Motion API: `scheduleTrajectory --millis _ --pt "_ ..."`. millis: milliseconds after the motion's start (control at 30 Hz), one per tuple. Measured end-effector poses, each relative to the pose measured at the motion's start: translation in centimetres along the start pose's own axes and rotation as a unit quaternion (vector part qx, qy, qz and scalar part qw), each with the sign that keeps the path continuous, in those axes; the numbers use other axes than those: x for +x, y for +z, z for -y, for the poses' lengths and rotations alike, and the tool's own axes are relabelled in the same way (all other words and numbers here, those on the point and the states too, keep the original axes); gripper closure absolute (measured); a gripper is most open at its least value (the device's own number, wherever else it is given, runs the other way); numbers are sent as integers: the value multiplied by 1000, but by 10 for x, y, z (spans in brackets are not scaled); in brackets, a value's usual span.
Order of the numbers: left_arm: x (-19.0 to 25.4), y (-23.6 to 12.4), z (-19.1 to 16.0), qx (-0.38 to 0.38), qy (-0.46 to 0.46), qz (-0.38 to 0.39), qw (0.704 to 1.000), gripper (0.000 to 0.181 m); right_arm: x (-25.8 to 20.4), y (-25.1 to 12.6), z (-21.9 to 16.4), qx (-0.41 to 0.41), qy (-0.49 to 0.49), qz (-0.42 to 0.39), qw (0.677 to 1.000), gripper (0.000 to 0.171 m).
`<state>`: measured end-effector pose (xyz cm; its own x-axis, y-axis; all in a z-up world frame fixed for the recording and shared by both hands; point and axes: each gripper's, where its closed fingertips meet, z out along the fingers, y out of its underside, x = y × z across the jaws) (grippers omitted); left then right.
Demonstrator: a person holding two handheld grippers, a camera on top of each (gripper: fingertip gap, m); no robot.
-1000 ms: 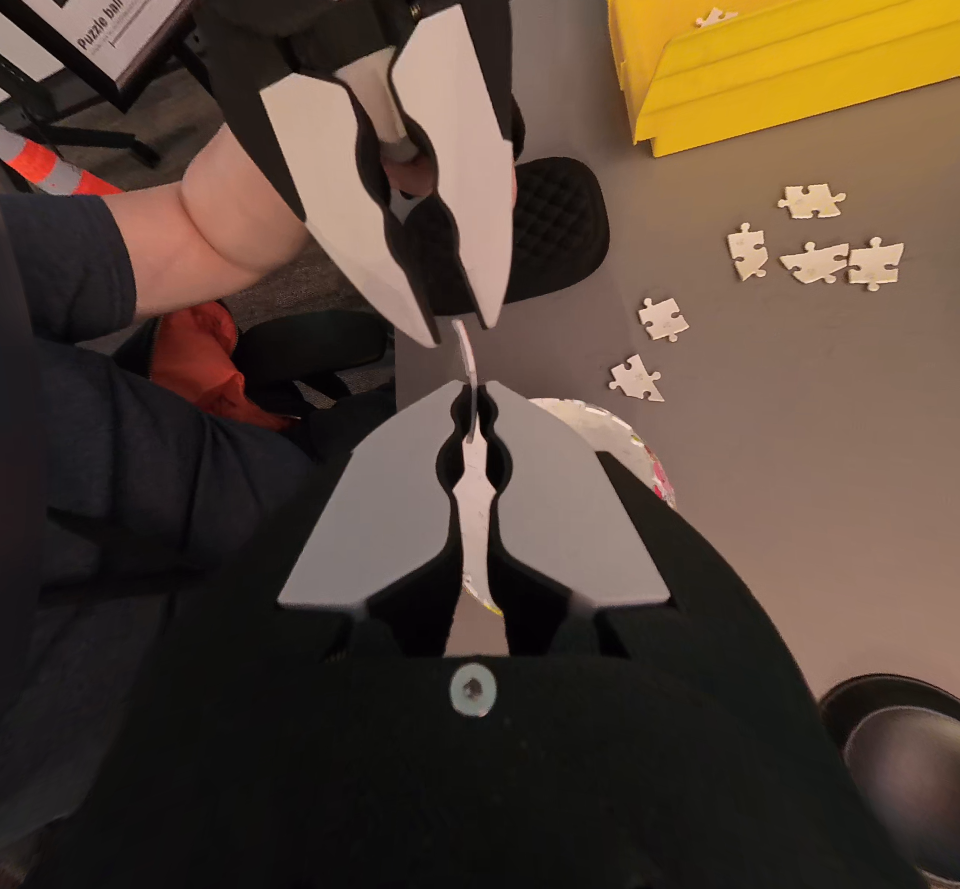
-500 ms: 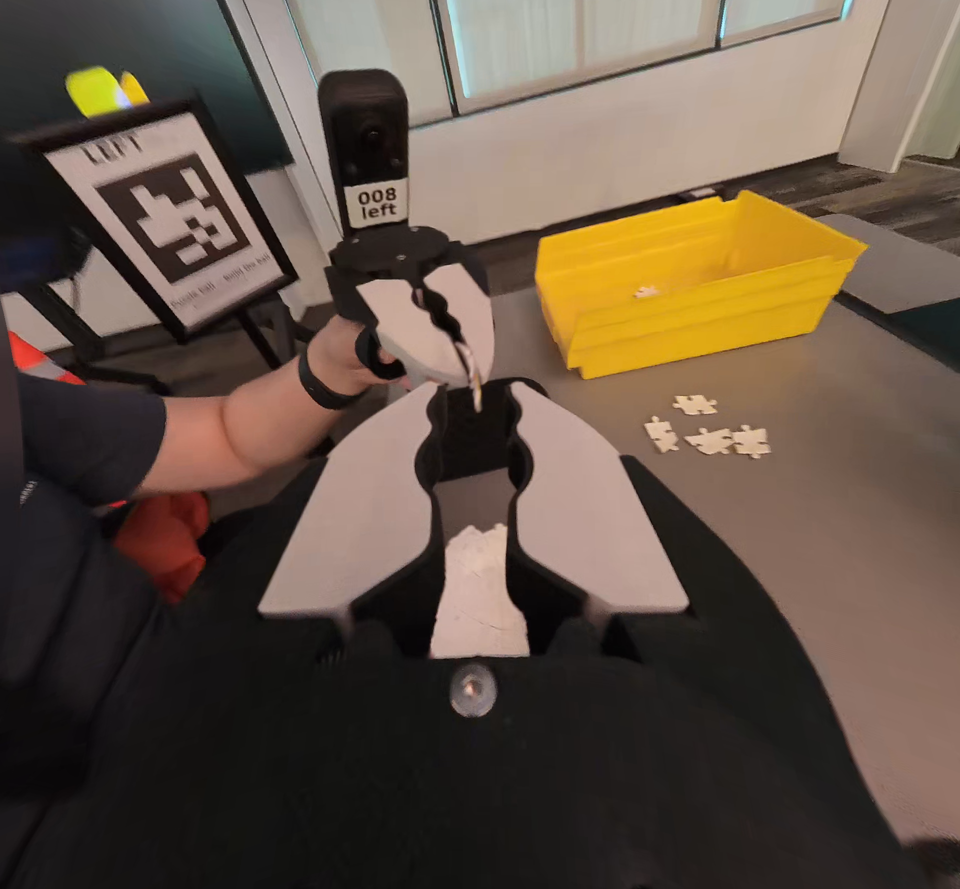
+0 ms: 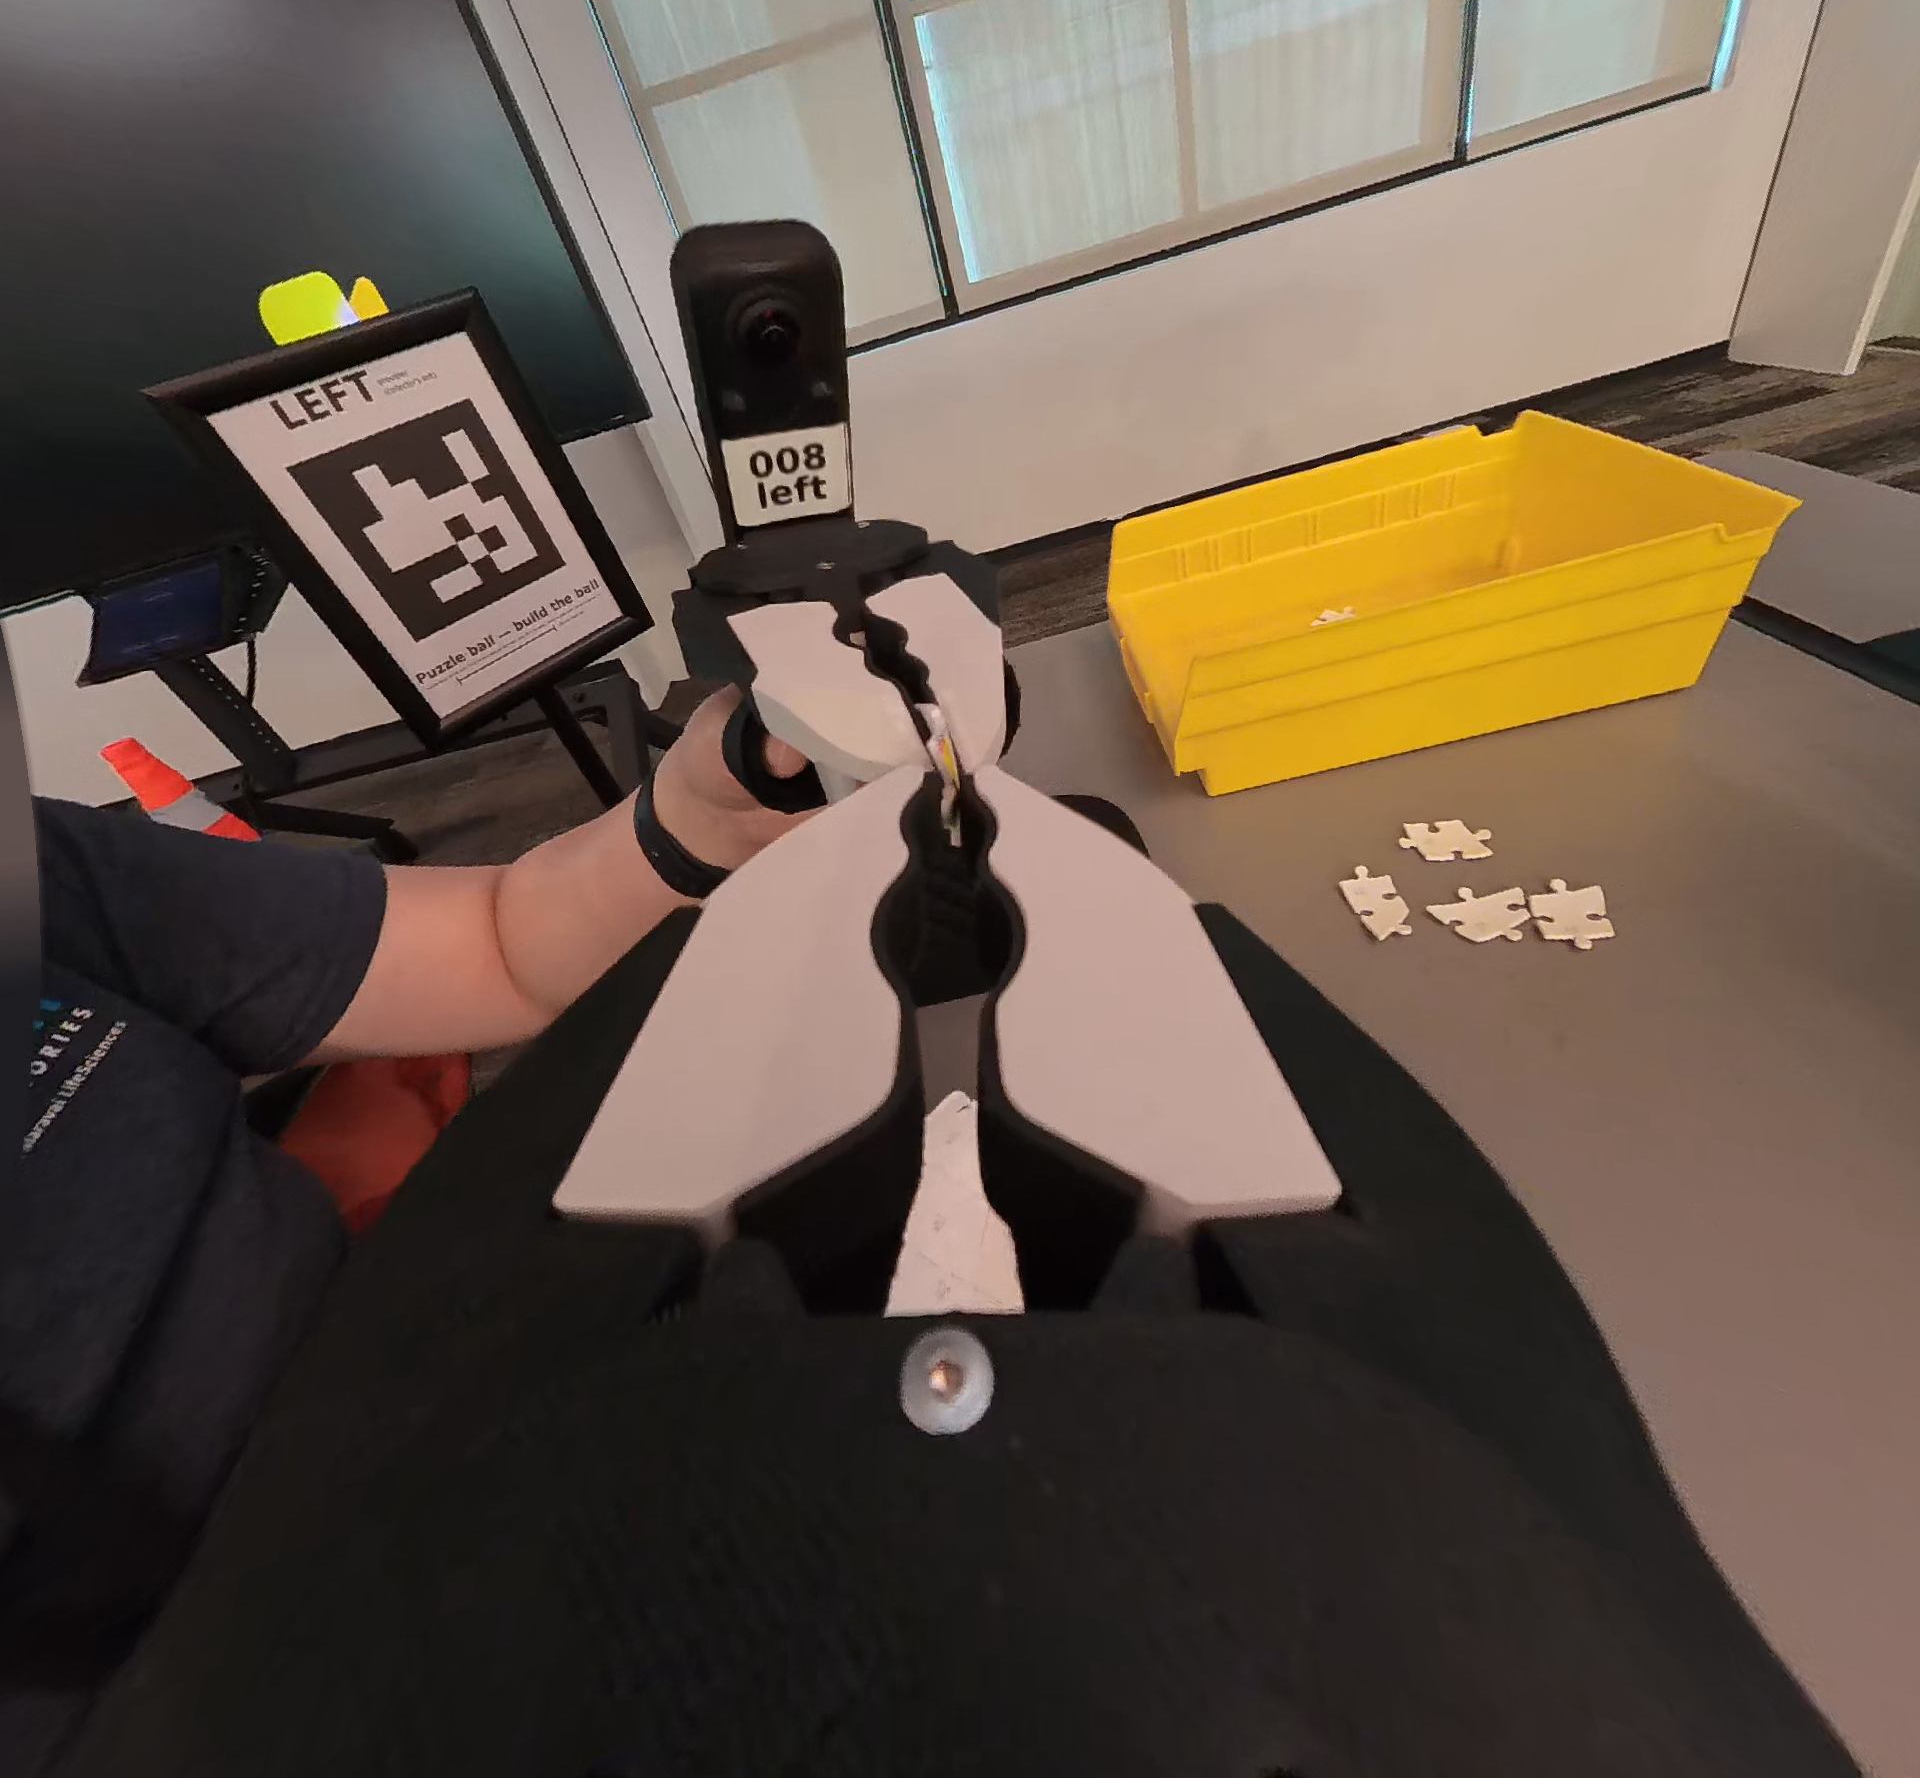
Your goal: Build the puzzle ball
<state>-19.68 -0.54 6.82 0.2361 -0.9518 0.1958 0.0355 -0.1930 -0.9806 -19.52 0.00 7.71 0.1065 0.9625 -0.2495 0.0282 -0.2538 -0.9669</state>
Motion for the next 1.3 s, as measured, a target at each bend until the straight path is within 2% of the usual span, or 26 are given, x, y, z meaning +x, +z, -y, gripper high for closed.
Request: scheduleTrajectory --millis 133,233,300,400,467,567,700,833,967,1167,1300 --pt "1 3 -7 -16 -4 -9 1000 177 5 -2 -6 -21 -10 -15 1000 168" --pt "-3 -2 -10 -24 4 -2 1000 164 6 -8 -11 -59 -18 -17 998 168" --pt "-10 -9 -14 -36 9 7 999 160 13 -15 -19 -110 -32 -39 993 168" --pt "-20 -13 -27 -69 12 10 997 149 25 -28 -38 -229 -62 -85 968 168" --pt "-30 -9 -37 -98 17 16 995 146 29 -31 -49 -315 -77 -112 939 168" --pt "-41 2 -51 -152 37 5 988 143 39 -35 -64 -446 -134 -162 870 168" --pt "-43 19 -58 -170 51 -37 983 137 45 -35 -83 -560 -166 -195 788 168" --pt "-45 27 -67 -186 64 -68 978 133 56 -35 -95 -608 -172 -221 743 168" --pt "-49 31 -76 -197 83 -80 974 132 61 -32 -102 -620 -136 -215 742 168" --pt "-55 41 -88 -208 81 -99 970 127 72 -37 -108 -648 -145 -212 717 168" --pt "-57 48 -96 -220 82 -104 966 120 76 -37 -110 -648 -150 -217 714 168"
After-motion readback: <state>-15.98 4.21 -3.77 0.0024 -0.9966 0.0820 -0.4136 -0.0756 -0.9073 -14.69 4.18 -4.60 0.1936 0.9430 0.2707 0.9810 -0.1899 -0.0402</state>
